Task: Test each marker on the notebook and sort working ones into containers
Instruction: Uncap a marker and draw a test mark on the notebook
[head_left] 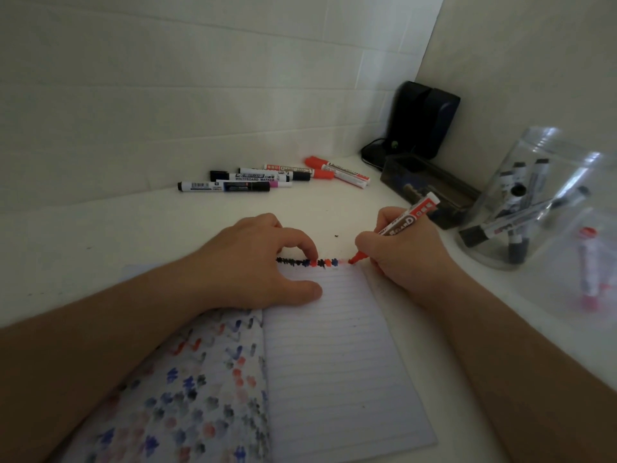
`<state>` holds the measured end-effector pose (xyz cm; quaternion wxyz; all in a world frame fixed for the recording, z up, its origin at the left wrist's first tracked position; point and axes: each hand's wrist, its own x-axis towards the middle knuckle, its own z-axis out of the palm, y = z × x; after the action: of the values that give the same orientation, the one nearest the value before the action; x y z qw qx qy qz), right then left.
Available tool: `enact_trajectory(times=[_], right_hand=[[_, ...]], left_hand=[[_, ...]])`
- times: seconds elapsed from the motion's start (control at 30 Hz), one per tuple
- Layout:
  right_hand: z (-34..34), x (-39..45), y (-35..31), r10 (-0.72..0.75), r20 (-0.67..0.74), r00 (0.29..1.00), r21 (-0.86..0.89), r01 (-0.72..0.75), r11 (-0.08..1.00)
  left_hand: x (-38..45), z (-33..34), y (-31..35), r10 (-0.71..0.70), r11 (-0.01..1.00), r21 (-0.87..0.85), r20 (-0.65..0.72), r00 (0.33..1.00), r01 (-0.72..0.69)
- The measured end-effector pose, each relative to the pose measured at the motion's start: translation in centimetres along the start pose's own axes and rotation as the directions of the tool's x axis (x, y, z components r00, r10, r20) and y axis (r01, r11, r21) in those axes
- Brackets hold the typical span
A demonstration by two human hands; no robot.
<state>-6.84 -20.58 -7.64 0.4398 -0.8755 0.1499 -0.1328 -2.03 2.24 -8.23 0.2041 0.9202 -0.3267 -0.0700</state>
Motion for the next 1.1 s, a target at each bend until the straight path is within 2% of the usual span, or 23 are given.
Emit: enact_trajectory(times=[0.23,0.57,0.67,0.73,0.8,0.87,0.97,1.03,1.1], right_hand=[[-0.2,0.2,0.2,0.033,-0.024,0.999,0.066,-0.031,0.997],[-0.1,0.2,0.1,-0.011,0.014,1.000,-0.005,0.011,1.000],[-0.5,0.2,0.3,0.046,0.013,0.999,0.206,-0.048,0.977],[-0.9,0.1,0.2,0.046,0.014,0.999,0.411,-0.048,0.910],[-1.2,-0.2,-0.1,-0.032,0.045,0.998,0.567,0.001,0.824],[-1.2,-0.5,-0.3,-0.146,0.147,0.978,0.690,0.005,0.724],[-1.0,-1.0,-0.7,-0.212,0.333,0.919,0.749,-0.122,0.651],[-0.9,-1.0,-0.7,-0.202,0.382,0.902,0.769,-0.189,0.610],[-0.7,-1.0,-0.6,-0.204,0.385,0.900,0.771,-0.193,0.607]], left_hand=[[0.0,0.0,0.0,-0.003,1.000,0.013,0.010,1.000,0.002],[-0.1,-0.1,0.2,-0.002,1.000,0.011,0.008,1.000,0.002],[-0.3,0.0,0.2,0.011,1.000,0.009,-0.023,1.000,-0.011],[-0.4,0.3,0.1,0.016,0.998,-0.066,-0.129,0.992,-0.025],[0.0,0.5,-0.2,0.002,0.982,-0.181,-0.256,0.967,-0.050],[0.1,0.5,-0.4,-0.009,0.969,-0.237,-0.340,0.940,-0.076],[0.2,0.3,-0.3,-0.011,0.950,-0.295,-0.360,0.933,-0.103],[0.2,0.4,-0.2,-0.009,0.944,-0.314,-0.333,0.943,-0.102],[0.2,0.4,-0.3,0.000,0.937,-0.330,-0.330,0.944,-0.116]])
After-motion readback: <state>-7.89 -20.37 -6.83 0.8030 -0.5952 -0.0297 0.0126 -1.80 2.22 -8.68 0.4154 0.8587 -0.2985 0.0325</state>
